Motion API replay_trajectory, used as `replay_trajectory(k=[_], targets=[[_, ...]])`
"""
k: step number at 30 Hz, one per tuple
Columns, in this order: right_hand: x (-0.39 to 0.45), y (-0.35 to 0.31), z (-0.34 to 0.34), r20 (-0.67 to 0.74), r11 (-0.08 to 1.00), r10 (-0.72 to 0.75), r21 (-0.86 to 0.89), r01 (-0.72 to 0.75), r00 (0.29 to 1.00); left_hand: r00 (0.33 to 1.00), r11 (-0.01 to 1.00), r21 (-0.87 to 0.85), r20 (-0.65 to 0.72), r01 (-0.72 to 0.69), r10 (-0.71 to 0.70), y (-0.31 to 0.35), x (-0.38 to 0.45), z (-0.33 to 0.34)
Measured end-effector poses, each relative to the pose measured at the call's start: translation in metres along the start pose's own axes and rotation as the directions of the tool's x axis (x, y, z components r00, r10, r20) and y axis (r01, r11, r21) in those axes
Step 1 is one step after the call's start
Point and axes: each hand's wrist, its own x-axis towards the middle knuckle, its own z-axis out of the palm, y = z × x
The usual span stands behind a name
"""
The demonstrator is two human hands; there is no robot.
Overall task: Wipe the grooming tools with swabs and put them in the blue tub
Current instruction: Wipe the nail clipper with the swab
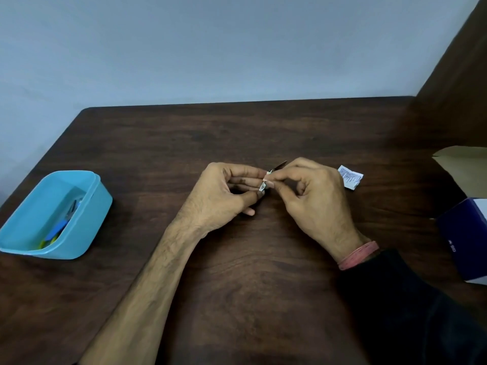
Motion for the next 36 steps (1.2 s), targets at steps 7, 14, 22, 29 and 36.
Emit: replay_trajectory(k=[7,14,22,29,36], targets=[[0.001,-0.005,0.001,-0.033,0.999,0.032,-0.033,-0.033,0.999,1.0,1.0,0.019,-0.021,-0.003,0.004,0.0,0.0,0.002],[0.001,-0.008,-0.001,-0.047,0.995,0.087,0.057,-0.085,0.995,0.999,0.998,-0.06,-0.047,-0.011,0.008,0.001,-0.001,0.003],[0.002,-0.012,-0.005,0.036,0.916,0.24,0.323,-0.238,0.97,0.991,0.98,-0.199,-0.13,-0.03,0.004,0.002,0.001,0.001],[0.001,-0.013,-0.002,-0.03,0.955,0.174,0.249,-0.161,0.984,0.995,0.981,-0.192,-0.102,-0.032,0.012,0.0,0.001,0.002],[0.0,-0.012,0.0,-0.008,0.998,0.053,0.028,-0.052,0.999,0.998,0.989,-0.145,-0.052,-0.032,0.025,-0.002,0.001,0.002]])
